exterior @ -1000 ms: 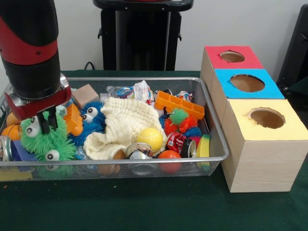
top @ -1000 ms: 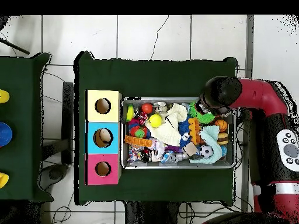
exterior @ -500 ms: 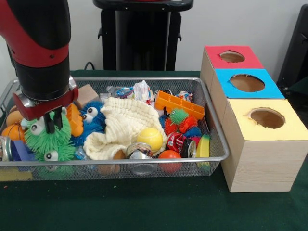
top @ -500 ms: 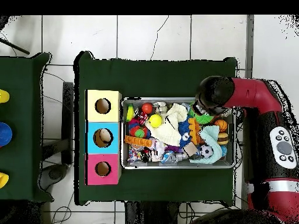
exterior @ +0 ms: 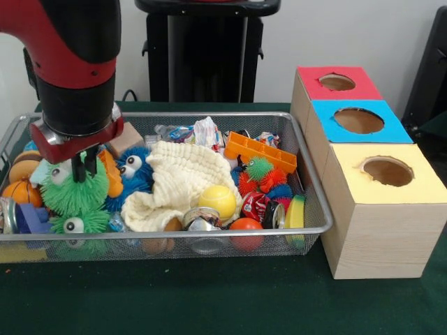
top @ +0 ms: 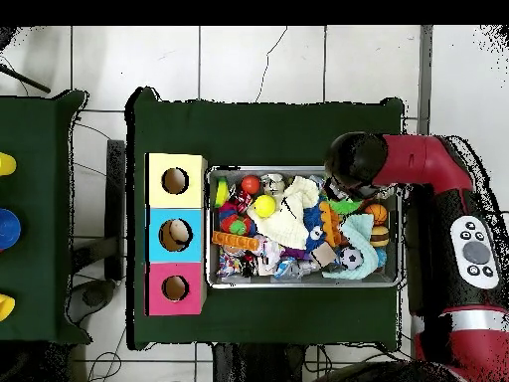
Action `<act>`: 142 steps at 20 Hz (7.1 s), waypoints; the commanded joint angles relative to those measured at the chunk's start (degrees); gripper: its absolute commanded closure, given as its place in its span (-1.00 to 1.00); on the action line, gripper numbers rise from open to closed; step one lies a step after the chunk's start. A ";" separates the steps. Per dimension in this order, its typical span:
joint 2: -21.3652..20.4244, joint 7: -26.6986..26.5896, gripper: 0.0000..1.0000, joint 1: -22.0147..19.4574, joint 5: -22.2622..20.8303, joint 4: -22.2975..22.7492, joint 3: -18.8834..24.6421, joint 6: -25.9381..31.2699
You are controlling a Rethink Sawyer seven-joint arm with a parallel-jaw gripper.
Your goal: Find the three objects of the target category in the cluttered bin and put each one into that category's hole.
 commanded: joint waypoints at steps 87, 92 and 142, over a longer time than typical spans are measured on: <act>-0.78 -4.29 -1.00 4.38 16.27 11.21 -9.87 -12.31; 2.96 -11.45 -1.00 -0.62 14.95 7.83 -6.43 -11.23; 18.28 -27.36 -1.00 -13.53 -2.69 -6.89 8.19 -15.44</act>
